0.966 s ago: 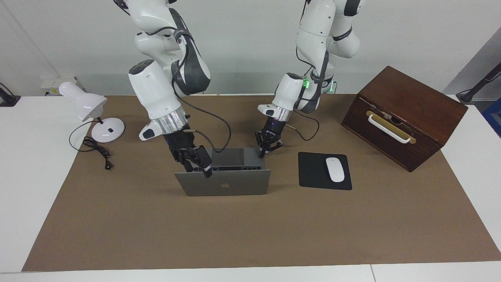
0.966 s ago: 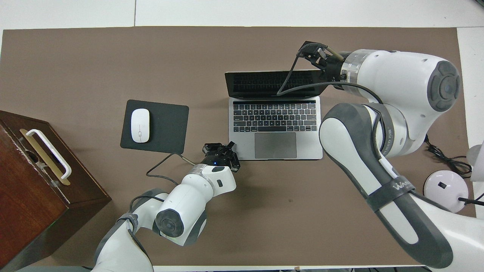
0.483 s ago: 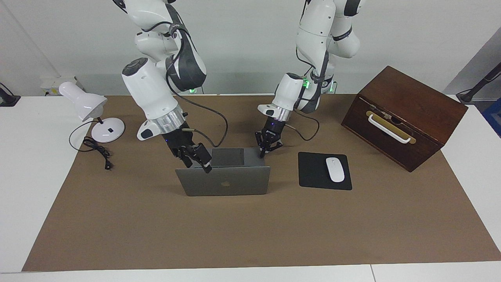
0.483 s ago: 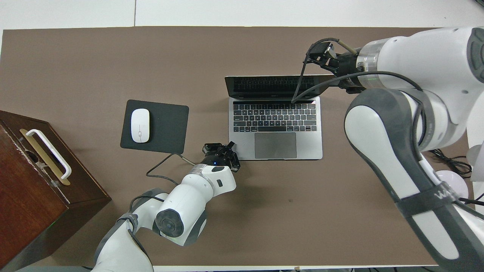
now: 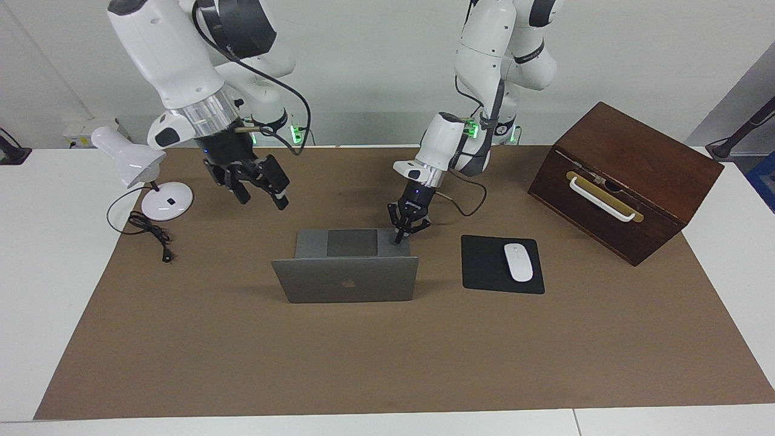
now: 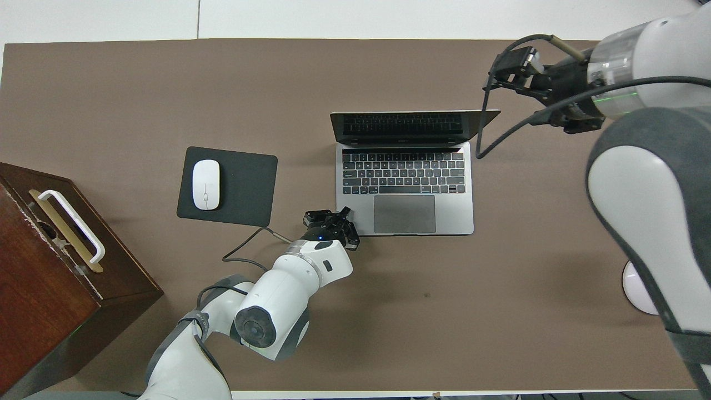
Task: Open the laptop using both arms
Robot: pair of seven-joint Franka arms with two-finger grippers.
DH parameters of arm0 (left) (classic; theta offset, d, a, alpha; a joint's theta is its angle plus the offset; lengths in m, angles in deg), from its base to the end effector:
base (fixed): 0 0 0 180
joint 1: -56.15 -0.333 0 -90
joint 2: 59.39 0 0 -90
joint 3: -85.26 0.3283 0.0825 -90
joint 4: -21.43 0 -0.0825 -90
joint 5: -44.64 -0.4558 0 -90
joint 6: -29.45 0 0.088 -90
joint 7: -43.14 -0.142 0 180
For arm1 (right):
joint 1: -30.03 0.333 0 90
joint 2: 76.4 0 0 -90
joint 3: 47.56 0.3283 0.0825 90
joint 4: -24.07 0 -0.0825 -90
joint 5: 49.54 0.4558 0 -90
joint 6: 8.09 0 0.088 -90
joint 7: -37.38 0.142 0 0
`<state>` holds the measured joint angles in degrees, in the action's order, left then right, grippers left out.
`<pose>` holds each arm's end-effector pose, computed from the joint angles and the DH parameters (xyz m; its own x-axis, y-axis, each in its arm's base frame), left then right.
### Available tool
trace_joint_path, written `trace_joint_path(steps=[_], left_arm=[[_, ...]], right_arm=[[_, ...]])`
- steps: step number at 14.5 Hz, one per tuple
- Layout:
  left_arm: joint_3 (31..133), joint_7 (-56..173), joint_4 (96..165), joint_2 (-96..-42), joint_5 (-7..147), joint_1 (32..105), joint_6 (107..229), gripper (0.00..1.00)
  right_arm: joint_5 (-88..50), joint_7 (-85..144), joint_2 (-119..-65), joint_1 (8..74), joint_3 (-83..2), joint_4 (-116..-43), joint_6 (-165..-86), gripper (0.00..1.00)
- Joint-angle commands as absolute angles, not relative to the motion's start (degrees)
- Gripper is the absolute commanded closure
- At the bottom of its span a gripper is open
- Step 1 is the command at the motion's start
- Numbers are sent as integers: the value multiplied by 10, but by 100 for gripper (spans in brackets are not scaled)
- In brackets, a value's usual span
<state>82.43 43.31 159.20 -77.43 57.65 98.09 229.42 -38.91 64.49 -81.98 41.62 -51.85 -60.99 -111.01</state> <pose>0.4471 -0.4028 0.1955 0.6523 -0.3279 0.6834 -0.5354 -0.8375 0.1092 0.6782 0.1112 0.6111 0.9233 -0.3692 0.1056 -0.3341 -0.9079 -0.2533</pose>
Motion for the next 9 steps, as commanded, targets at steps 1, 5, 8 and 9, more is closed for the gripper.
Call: trace_joint_path(steps=[1, 5, 8, 9], left_arm=[[831, 459, 1579, -738, 576, 990, 2225, 100], [834, 480, 1570, -671, 578, 982, 2108, 100], [837, 501, 1548, -632, 578, 971, 2015, 100], [838, 508, 1535, -617, 579, 965, 1973, 100]], right_arm=[[-412, 542, -793, 367, -515, -607, -1053, 0], [-433, 388, -758, 293, -515, -610, -1006, 0], [-461, 301, -750, 261, -515, -620, -1007, 0], [-475, 283, -744, 259, -515, -633, -1014, 0]])
